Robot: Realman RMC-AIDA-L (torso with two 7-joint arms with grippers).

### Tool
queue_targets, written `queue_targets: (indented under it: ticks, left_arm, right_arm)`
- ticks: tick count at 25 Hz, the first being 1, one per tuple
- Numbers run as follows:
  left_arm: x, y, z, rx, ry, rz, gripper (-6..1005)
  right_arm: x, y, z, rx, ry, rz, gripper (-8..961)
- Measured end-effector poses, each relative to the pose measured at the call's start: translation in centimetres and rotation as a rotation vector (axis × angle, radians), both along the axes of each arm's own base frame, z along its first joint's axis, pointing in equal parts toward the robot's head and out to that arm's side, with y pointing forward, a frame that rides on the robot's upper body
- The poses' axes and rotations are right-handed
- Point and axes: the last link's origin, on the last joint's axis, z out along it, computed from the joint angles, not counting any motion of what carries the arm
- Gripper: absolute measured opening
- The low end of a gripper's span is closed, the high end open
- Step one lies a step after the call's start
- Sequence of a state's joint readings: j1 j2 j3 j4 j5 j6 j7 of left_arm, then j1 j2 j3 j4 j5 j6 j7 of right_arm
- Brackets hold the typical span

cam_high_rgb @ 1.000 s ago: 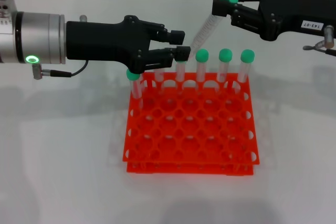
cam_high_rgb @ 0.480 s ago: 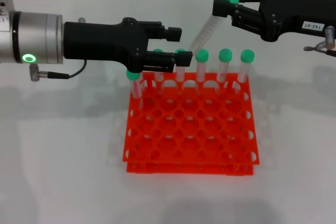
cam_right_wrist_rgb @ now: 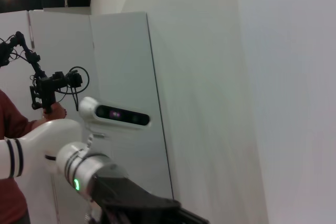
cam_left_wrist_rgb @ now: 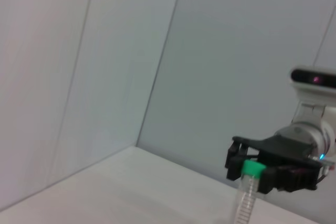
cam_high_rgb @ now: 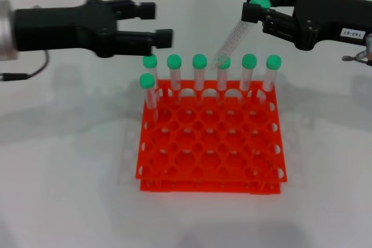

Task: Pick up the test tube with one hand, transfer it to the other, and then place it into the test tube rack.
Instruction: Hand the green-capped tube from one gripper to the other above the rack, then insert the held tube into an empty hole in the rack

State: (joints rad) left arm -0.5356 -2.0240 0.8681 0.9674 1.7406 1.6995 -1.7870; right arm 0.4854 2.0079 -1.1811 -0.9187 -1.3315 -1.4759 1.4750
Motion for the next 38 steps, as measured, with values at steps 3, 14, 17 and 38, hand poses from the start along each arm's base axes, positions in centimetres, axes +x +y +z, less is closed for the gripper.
queue_targets:
  ticks: [3, 14, 17, 38]
  left_arm:
    - [-0.4, -1.1, 1.3, 0.013, 0.001, 0.007, 891]
    - [-4.2, -5.4, 2.7, -0.122, 0.192, 0.163, 885]
    - [-5.7, -6.2, 2.3, -0.167, 0.272, 0.205, 884]
    - [-9.4, -7.3, 2.4, -0.129, 0.461, 0.177, 884]
  right_arm:
    - [0.2, -0.1, 0.0, 0.0, 0.0, -0.005, 268]
    - [0.5, -0.7, -0.2, -0.013, 0.002, -0.006, 268]
    - [0.5, -0.8, -0.4, -0.019, 0.002, -0.008, 268]
    - [-0.4, -0.2, -4.0, -0.074, -0.042, -0.047, 267]
